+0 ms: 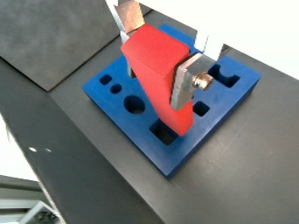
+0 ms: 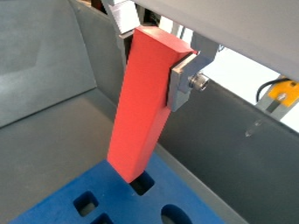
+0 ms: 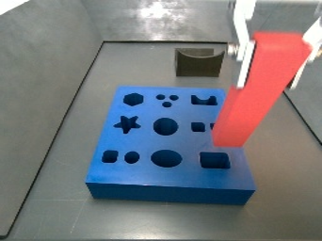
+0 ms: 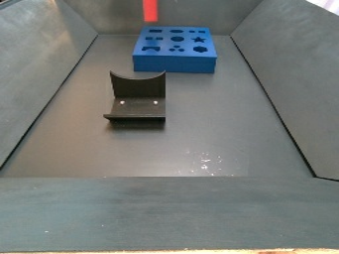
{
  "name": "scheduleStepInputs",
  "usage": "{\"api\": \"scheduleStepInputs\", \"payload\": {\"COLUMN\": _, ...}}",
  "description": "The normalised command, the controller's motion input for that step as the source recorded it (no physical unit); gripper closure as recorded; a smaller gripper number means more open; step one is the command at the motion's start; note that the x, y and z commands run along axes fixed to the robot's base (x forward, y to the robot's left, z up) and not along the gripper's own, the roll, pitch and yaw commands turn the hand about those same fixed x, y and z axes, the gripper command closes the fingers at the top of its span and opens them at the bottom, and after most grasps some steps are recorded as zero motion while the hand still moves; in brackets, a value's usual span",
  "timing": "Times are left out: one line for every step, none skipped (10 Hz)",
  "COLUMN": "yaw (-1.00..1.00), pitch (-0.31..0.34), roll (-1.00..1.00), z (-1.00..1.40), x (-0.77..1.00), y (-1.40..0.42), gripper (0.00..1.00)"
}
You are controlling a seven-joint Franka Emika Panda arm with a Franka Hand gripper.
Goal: Pick up the rectangle object. Move up. Place the rectangle object on the fixture. Regrasp the rectangle object. Move to above the board. Insert the rectangle object.
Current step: Insert the rectangle object.
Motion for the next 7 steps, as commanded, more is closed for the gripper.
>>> {"api": "scheduleStepInputs", "payload": {"yaw": -0.01, "pitch": 0.100, "roll": -0.62, "z": -0.44, "x": 0.06, "y": -0.07, "gripper": 1.00}}
{"api": "scheduleStepInputs", "payload": {"yaw": -0.04, "pitch": 0.089, "roll": -0.69, "z": -0.37, "x": 0.03, "y": -0.11, "gripper": 1.00}}
{"api": "scheduleStepInputs", "payload": {"yaw": -0.06, "pitch": 0.094, "roll": -0.70, "z": -0.36, "x": 0.01, "y": -0.11, "gripper": 1.00}}
{"api": "scheduleStepInputs", "payload": {"yaw": 0.00, "pitch": 0.166, "roll": -0.72, "z": -0.37, "x": 0.00, "y": -0.03, "gripper": 1.00}}
{"api": "scheduleStepInputs", "payload": {"yaw": 0.00, "pitch": 0.203, "roll": -0.78, "z": -0.33, "x": -0.09, "y": 0.00, "gripper": 1.00}}
{"api": "scheduleStepInputs", "payload": {"yaw": 0.00, "pitch": 0.174, "roll": -0.85, "z": -0.28, "x": -0.16, "y": 0.00, "gripper": 1.00}}
{"api": "scheduleStepInputs", "payload": {"yaw": 0.00, "pitch": 0.031, "roll": -0.82, "z": -0.11, "x": -0.19, "y": 0.00, "gripper": 1.00}}
